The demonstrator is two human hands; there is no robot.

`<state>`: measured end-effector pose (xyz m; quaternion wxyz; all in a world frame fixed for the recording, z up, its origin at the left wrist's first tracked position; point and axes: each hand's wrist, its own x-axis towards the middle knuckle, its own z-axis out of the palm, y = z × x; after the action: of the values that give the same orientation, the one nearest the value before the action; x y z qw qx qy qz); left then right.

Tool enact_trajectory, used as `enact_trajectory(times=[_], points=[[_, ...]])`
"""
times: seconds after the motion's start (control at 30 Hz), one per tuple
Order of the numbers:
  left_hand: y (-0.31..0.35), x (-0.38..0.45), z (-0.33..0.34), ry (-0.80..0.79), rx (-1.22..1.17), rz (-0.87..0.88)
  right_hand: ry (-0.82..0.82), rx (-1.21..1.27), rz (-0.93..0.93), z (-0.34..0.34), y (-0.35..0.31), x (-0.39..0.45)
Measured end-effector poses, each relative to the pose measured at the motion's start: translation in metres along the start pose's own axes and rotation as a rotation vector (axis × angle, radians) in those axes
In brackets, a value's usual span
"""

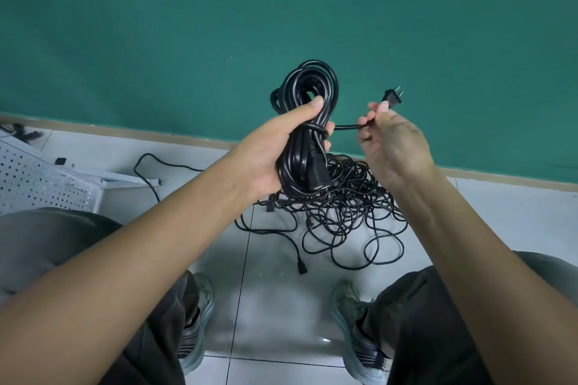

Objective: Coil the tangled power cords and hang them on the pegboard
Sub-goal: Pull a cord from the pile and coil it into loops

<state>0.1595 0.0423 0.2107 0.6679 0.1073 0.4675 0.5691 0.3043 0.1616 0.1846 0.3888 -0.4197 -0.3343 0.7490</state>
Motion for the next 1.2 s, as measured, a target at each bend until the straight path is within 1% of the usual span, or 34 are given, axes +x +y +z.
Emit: enact_trajectory(times=[0.1,0.13,0.23,0.33,0.4,0.5,0.6,0.67,0.77,0.93,1.2], points=[[0.003,0.001,-0.007,0.085,0.063,-0.01,-0.108,-0.216,-0.232,0.003,-0.002,-0.009],[0.003,0.002,-0.008,0.107,0.082,-0.008,-0.137,-0.243,-0.266,0.006,-0.002,-0.013],[0.001,0.003,-0.008,0.126,0.136,-0.013,-0.198,-0.251,-0.284,0.015,-0.003,-0.024],[-0.004,0.005,-0.009,0.122,0.173,-0.022,-0.255,-0.325,-0.337,0.021,-0.003,-0.034],[-0.006,0.007,-0.009,0.127,0.144,0.0,-0.275,-0.361,-0.361,0.023,-0.002,-0.04],[-0.008,0.006,-0.008,0.147,0.095,0.069,-0.265,-0.379,-0.34,0.025,0.001,-0.048],[-0.011,0.004,-0.007,0.131,0.096,0.092,-0.218,-0.31,-0.269,0.024,0.001,-0.048],[-0.012,0.004,-0.008,0.098,0.093,0.08,-0.203,-0.3,-0.251,0.024,0.0,-0.047],[-0.012,0.005,-0.007,0.043,0.061,0.059,-0.195,-0.353,-0.272,0.024,0.001,-0.047],[-0.009,0.005,-0.01,0.071,0.037,0.043,-0.194,-0.457,-0.325,0.026,0.005,-0.049],[-0.007,0.002,-0.005,0.077,0.004,0.022,-0.129,-0.422,-0.227,0.032,0.002,-0.046]])
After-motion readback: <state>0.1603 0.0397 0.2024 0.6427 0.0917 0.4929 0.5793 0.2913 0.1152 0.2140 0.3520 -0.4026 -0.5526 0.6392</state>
